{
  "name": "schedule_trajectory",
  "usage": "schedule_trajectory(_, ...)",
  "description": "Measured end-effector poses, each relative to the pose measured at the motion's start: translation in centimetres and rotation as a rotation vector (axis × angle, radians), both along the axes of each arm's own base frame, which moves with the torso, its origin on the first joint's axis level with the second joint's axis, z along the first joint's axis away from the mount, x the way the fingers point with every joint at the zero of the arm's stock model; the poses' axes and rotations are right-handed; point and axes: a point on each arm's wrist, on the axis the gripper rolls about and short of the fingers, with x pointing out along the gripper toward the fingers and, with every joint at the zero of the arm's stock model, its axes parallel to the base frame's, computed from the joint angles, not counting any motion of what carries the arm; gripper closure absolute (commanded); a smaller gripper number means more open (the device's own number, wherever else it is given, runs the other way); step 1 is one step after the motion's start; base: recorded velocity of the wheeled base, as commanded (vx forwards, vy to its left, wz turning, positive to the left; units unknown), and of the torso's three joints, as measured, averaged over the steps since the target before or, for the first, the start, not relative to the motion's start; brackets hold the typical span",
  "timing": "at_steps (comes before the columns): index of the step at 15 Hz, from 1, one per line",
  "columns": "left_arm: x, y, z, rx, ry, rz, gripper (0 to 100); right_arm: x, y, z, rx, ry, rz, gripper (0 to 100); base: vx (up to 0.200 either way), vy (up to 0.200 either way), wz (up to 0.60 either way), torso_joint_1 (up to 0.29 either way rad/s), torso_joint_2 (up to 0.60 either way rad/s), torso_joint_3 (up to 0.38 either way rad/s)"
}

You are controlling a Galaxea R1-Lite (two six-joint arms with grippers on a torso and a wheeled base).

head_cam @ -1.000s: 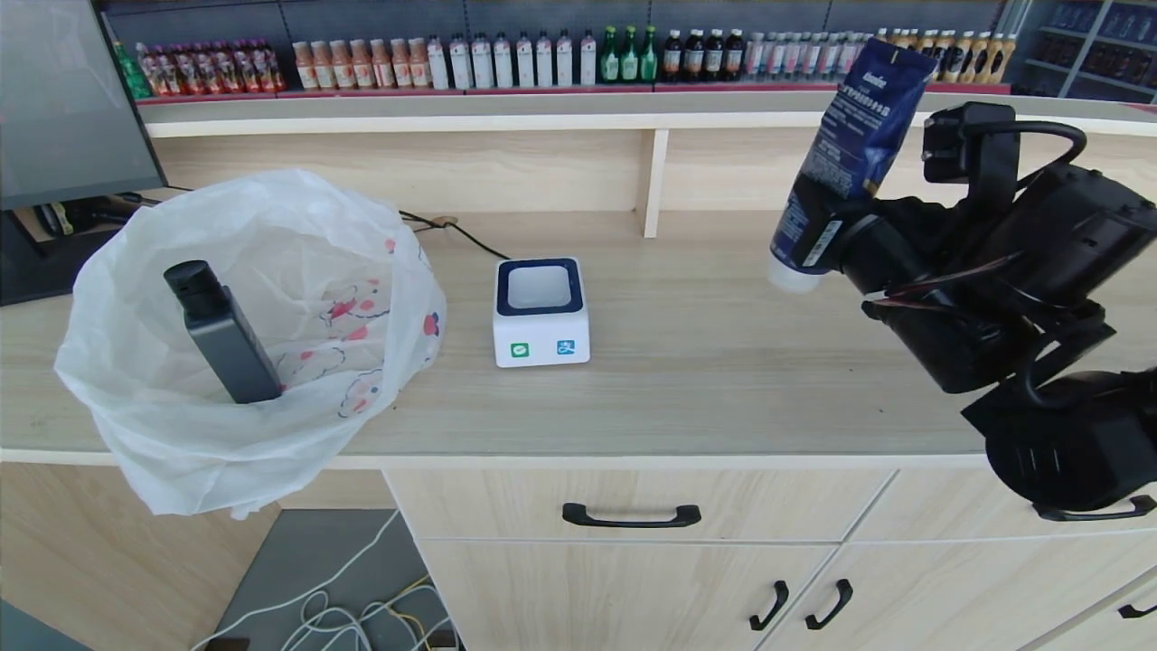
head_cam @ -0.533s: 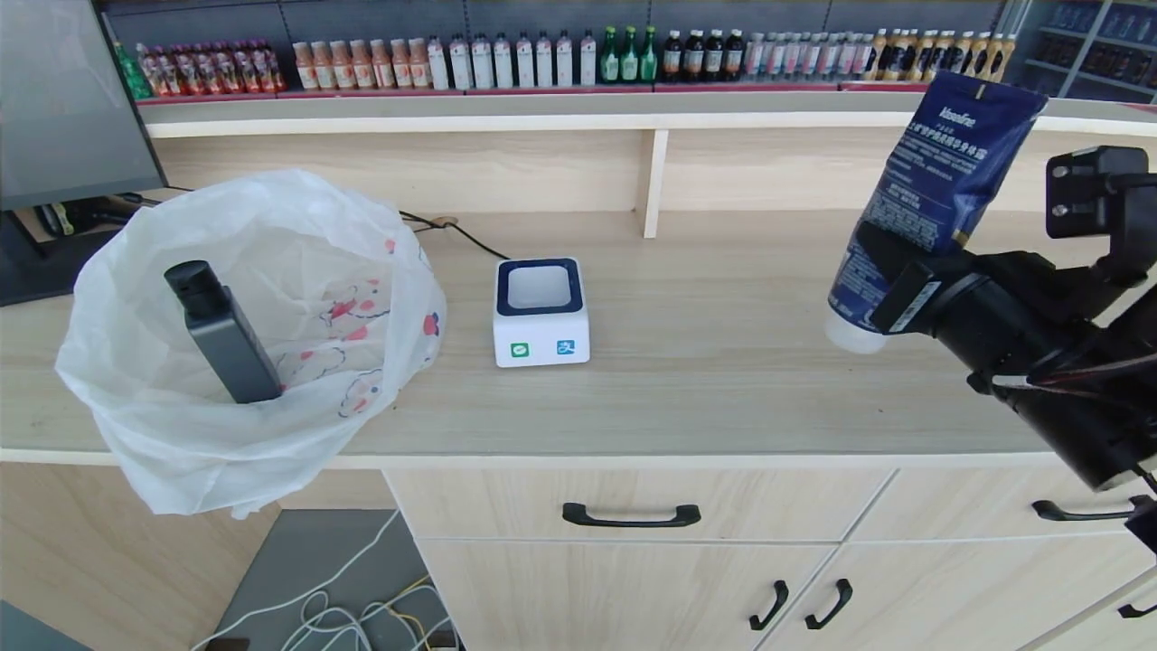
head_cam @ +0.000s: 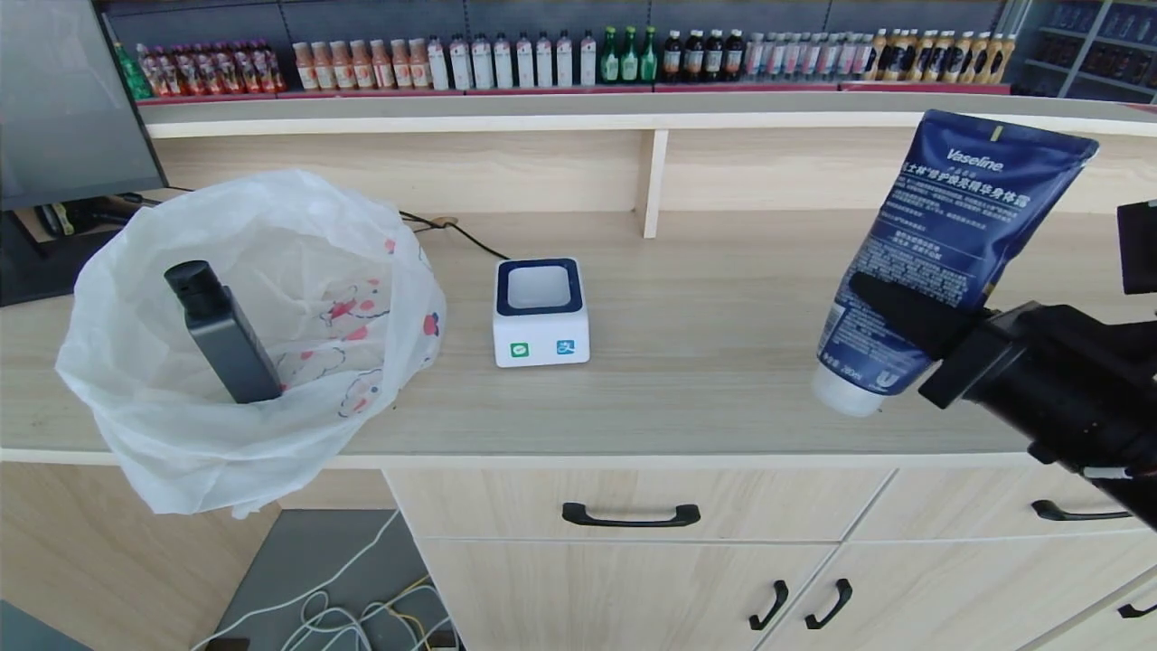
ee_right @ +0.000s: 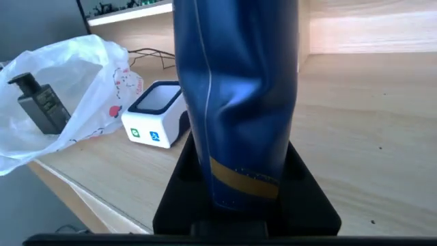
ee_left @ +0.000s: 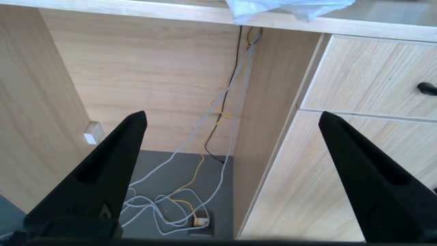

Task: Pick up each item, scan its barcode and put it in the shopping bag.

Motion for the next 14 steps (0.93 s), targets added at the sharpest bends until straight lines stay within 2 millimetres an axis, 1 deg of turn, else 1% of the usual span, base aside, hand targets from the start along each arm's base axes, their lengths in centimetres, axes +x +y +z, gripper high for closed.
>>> schedule_trajectory(3,0.0,0.0,0.0,0.0,0.0,0.0,0,-0.9,1.2,0.7,0.051,0.006,0.194,100,0.0,0.0,0.0,0.0,0.0,0.0)
schedule_trajectory(5,0.0,0.0,0.0,0.0,0.0,0.0,0,-1.6,2.0,1.1,0.073,0.013,0.284,100,0.0,0.0,0.0,0.0,0.0,0.0)
schedule_trajectory(10,0.0,0.0,0.0,0.0,0.0,0.0,0,-3.4,4.0,1.1,0.1,0.061,0.516,100,0.0,0.0,0.0,0.0,0.0,0.0)
schedule_trajectory(14,0.0,0.0,0.0,0.0,0.0,0.0,0,-5.9,6.1,1.3,0.154,0.127,0.698,100,0.0,0.0,0.0,0.0,0.0,0.0)
